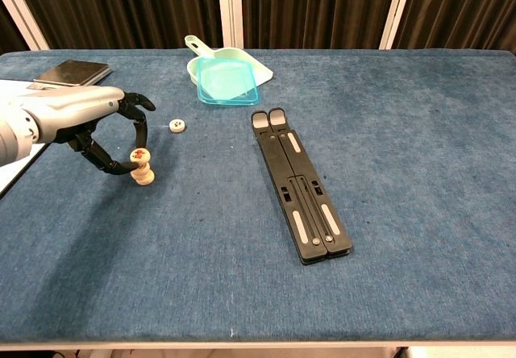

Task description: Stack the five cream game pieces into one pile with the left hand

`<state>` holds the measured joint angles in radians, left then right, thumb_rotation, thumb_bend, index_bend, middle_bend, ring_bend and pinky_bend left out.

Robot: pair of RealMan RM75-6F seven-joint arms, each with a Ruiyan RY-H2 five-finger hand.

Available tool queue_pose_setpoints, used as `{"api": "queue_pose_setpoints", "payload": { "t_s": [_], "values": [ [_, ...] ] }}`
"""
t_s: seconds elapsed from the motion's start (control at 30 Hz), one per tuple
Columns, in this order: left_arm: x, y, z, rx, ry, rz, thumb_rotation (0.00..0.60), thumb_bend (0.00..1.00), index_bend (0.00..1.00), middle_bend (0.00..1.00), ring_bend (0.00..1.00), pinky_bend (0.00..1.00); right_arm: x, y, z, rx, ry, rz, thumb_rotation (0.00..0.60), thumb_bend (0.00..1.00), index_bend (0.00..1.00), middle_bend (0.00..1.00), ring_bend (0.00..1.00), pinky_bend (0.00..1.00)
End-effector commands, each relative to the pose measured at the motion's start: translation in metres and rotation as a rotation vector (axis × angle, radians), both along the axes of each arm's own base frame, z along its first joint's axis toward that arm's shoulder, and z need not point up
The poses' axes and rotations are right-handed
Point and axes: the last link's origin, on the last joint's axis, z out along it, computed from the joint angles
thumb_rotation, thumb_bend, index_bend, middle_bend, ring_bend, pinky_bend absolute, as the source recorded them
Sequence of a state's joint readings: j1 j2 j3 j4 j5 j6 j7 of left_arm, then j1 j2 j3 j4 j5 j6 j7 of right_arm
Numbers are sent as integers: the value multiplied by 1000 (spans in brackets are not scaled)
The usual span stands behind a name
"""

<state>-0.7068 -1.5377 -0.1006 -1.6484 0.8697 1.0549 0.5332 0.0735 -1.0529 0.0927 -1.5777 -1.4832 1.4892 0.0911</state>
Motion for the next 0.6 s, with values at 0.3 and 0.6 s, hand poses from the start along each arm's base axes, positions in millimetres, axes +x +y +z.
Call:
{"api": "queue_pose_setpoints", "payload": {
  "t_s": [0.3, 0.6],
  "values": [
    [-1, -1, -1, -11, 12, 3, 600, 320, 521, 69, 0, 0, -1, 0, 0, 0, 0, -2, 600, 48, 0, 0, 0, 0],
    [-1, -1, -2, -14, 20, -1, 600, 310, 500, 61, 0, 0, -1, 1, 1, -3, 0, -4, 600, 48, 0, 0, 0, 0]
  ]
}}
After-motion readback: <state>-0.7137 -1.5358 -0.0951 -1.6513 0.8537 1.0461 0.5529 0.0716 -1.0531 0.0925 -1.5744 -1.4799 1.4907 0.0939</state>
